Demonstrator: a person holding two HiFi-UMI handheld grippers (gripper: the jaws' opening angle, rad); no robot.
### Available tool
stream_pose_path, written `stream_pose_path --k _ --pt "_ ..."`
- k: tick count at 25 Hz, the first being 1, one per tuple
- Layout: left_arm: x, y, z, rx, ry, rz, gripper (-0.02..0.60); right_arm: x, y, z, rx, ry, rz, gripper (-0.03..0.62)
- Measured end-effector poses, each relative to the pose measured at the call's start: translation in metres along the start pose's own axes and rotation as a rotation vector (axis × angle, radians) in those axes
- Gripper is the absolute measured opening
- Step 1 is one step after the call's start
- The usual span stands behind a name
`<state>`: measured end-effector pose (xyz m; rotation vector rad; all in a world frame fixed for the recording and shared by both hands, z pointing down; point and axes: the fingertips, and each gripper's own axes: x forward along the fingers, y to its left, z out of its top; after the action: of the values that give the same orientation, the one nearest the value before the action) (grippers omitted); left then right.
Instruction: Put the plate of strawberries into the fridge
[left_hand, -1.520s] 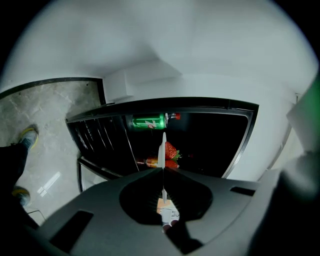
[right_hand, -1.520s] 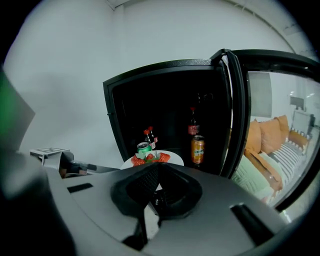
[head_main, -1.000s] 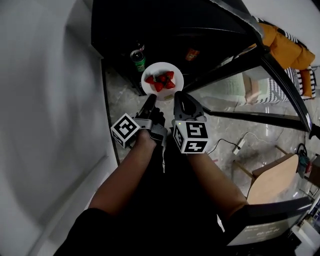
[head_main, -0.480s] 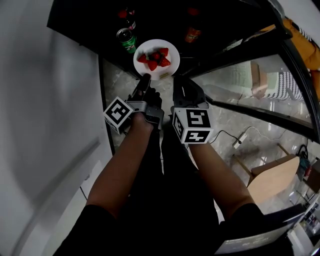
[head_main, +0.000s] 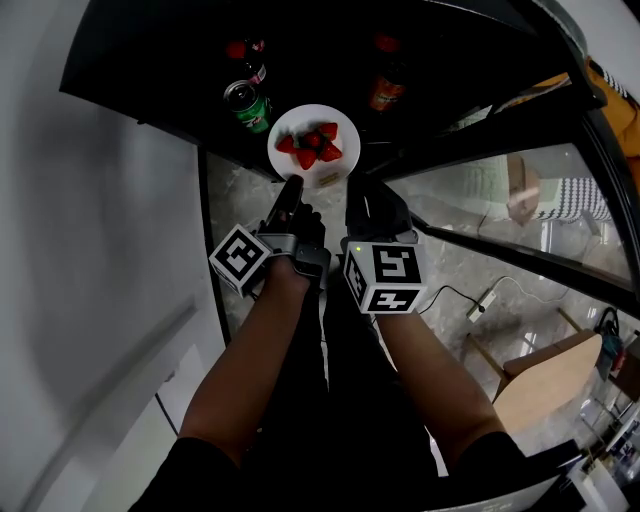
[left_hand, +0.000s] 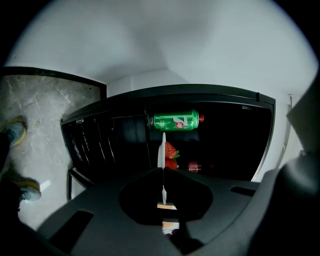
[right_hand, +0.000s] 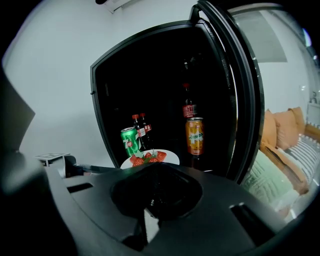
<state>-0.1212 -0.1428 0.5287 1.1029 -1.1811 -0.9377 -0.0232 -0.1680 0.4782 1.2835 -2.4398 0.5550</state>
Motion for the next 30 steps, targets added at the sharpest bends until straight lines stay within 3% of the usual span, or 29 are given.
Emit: stream_pose_path --k 11,19,30 --pt "0.017 0.006 -0.005 -0.043 -0.019 -0.014 0.011 0.017 -0.008 -0.005 -0.009 0.005 0.010 0.005" --pt "0.022 0.018 -0.001 -0.010 -0.025 0.026 0.011 0.028 -0.014 -0.009 -0.012 0.020 0.016 0.005" --pt "0.043 0.019 0.004 -0.024 -0.032 0.015 0.011 0.037 -0.028 -0.006 -0.001 0.015 -0.007 0.005"
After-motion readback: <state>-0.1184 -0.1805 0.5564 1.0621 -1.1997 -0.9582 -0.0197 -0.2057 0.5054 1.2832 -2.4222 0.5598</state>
